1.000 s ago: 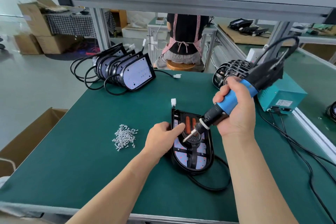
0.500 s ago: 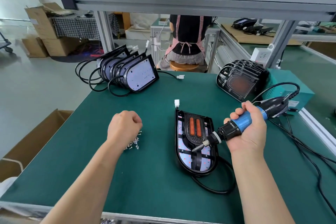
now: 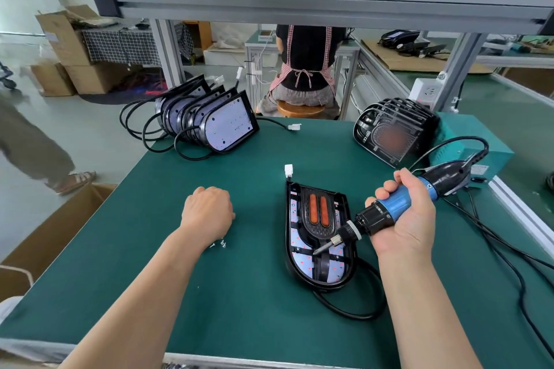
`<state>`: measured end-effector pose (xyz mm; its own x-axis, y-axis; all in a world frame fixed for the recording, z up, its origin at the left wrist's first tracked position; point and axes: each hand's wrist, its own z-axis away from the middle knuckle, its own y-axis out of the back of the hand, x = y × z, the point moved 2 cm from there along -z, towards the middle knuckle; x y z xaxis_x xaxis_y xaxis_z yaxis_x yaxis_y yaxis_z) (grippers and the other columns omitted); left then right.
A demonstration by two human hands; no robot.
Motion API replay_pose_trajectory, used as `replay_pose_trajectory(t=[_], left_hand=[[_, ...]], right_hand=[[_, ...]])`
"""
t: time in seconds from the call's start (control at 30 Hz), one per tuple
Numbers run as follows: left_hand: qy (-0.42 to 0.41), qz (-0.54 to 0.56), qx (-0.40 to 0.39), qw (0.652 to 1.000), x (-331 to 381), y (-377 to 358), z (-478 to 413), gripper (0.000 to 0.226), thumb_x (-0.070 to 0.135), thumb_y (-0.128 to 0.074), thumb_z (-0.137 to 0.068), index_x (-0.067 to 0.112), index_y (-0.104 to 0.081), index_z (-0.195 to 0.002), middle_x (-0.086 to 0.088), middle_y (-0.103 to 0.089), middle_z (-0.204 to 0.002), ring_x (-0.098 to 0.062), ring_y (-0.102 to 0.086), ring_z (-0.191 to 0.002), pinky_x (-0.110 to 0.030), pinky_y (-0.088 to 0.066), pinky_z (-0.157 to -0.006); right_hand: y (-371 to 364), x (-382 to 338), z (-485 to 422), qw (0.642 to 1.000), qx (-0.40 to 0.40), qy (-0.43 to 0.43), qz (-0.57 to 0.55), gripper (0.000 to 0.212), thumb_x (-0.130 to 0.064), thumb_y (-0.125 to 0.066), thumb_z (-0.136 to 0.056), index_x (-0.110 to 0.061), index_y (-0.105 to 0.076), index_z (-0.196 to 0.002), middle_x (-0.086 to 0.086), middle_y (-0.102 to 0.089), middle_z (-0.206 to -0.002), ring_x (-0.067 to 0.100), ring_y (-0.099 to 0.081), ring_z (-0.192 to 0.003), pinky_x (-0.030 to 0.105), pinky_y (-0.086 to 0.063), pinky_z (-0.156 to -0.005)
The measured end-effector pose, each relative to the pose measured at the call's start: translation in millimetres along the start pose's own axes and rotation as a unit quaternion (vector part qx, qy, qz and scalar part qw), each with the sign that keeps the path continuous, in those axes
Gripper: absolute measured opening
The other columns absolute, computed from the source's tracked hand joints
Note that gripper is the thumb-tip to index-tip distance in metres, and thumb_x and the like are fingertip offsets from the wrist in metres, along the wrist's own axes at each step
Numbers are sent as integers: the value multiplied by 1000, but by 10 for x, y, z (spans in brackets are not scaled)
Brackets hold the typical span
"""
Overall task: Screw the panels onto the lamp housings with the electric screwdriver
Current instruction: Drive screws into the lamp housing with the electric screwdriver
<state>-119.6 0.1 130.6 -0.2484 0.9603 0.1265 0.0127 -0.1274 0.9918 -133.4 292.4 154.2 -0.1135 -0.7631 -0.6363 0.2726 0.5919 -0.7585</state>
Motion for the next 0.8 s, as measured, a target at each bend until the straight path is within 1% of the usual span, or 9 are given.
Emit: replay_pose_trajectory(t=[0.1,0.17,0.3,0.33,0.47,0.57,0.63,0.7,0.8], left_hand=[[-21,-32,14,999,30,-31,25,18,27,-53,-100,12,-62,-102,-8,-60,-110,-29,-49,-107,-34,-40,-88],[-23,-12,41,999,39,-22,39,20,25,-50,-101,9,-61,-104,-10,-60,-109,-30,-50,-103,-36,-42,-89],[-22,61,70,995,19,28,75,11,12,-48,-97,11,-59,-97,-9,-62,-101,-31,-52,-95,-36,-43,-83],[-16,84,70,994,-4,42,80,14,7,-48,-94,13,-60,-94,-8,-63,-99,-31,-52,-94,-35,-42,-80],[9,149,46,988,-119,102,47,16,8,-57,-91,20,-64,-83,-1,-65,-92,-29,-58,-95,-35,-47,-78],[10,152,29,988,-94,96,5,11,19,-64,-91,21,-64,-80,5,-63,-85,-25,-60,-93,-32,-47,-74],[12,139,11,990,-13,91,-20,18,31,-68,-89,20,-60,-78,4,-61,-83,-24,-59,-90,-30,-43,-69],[-3,101,-24,995,98,73,-48,23,37,-70,-88,20,-57,-80,3,-60,-87,-24,-58,-93,-31,-43,-70],[-38,58,-64,996,224,50,-69,17,29,-68,-92,18,-56,-86,-2,-64,-98,-26,-60,-98,-33,-49,-78]], right_hand=[[11,13,1,1000,1,-3,0,15,-20,-67,-91,-19,-52,-87,-6,-57,-67,9,-50,-53,21,-40,-55],[16,21,-3,1000,4,-7,0,16,-20,-67,-91,-20,-52,-86,-6,-57,-67,8,-50,-53,21,-39,-55],[20,27,-13,1000,11,-10,3,16,-21,-67,-91,-21,-52,-87,-6,-56,-67,9,-50,-53,22,-38,-57],[20,26,-14,1000,11,-10,3,16,-21,-67,-91,-21,-51,-86,-6,-56,-67,9,-50,-52,22,-38,-57],[31,21,-11,1000,11,-9,4,17,-22,-68,-91,-20,-51,-87,-7,-56,-67,8,-50,-52,22,-39,-57],[32,23,-6,1000,14,-11,3,16,-22,-68,-90,-20,-52,-87,-7,-57,-67,8,-51,-53,22,-39,-57],[24,31,-1,1000,15,-14,2,16,-22,-68,-91,-21,-53,-86,-7,-57,-67,8,-51,-53,22,-39,-58],[22,39,7,1000,14,-15,1,16,-22,-68,-91,-21,-52,-87,-7,-57,-67,8,-50,-53,22,-39,-57],[16,36,16,1000,12,-15,2,16,-22,-67,-91,-21,-53,-87,-7,-57,-67,8,-51,-53,22,-40,-56]])
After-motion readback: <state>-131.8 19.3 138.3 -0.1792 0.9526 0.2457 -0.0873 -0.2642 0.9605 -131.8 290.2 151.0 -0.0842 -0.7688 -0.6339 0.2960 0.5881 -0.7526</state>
